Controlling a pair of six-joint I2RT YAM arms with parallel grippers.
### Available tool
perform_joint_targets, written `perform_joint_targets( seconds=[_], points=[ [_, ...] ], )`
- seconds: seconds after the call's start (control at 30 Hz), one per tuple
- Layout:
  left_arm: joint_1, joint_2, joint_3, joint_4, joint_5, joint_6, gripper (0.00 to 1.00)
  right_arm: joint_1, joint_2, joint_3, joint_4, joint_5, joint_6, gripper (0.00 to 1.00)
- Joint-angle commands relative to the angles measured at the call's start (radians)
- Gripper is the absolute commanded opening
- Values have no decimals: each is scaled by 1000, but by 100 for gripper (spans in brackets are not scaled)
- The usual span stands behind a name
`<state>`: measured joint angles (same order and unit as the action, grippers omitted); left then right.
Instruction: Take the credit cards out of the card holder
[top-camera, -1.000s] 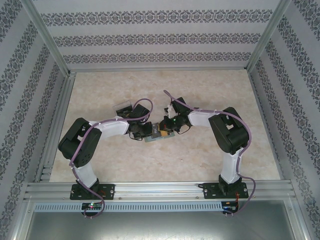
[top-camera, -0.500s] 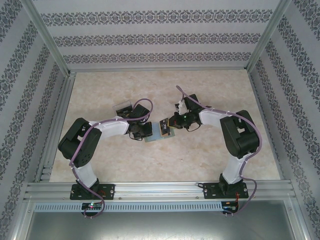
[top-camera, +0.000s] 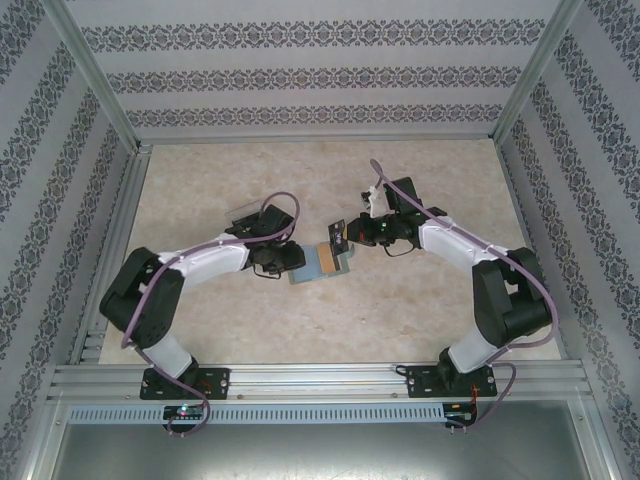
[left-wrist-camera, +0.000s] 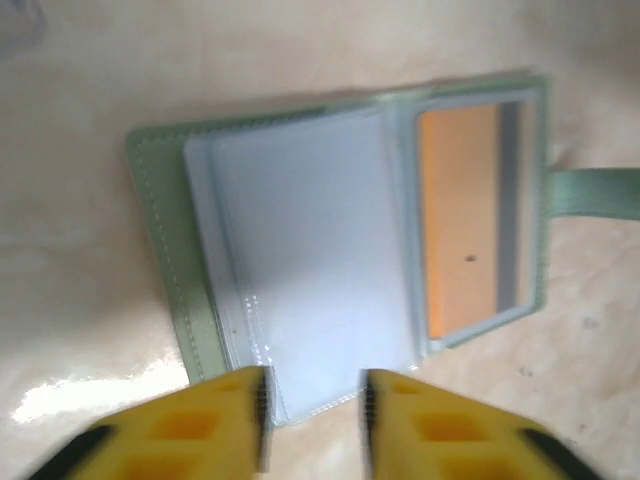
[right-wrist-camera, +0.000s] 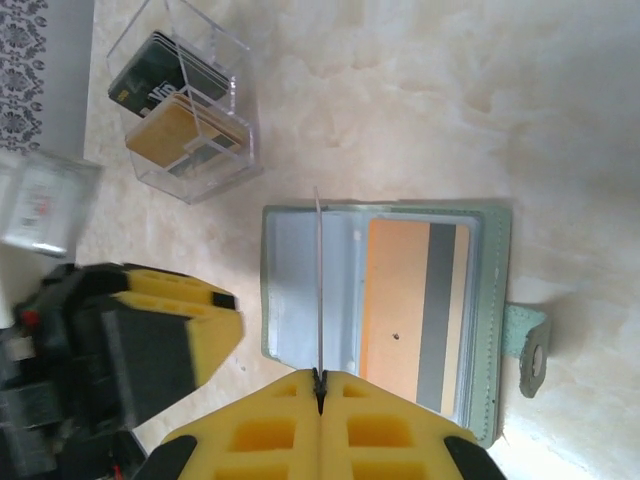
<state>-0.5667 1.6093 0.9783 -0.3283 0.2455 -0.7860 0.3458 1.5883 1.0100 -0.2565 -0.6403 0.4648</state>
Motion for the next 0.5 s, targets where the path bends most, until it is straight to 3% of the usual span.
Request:
perform_joint_targets(
  seconds=[0.0,0.17,0.33,0.47],
  points=[
    [20,-128,46,-99,-114,-12,58,45,-36,73,-66,76,-85,0],
    [66,-327,61,-257,-290,-47,97,119,11,197,-96,154,-163,0],
    [168,-513,60,-382,-396,-74,99,200,106,356,-103,208,-260,0],
    [231,-647,42,-424,-448,-53,99,297,179,480,-104,331,-457,0]
  ],
)
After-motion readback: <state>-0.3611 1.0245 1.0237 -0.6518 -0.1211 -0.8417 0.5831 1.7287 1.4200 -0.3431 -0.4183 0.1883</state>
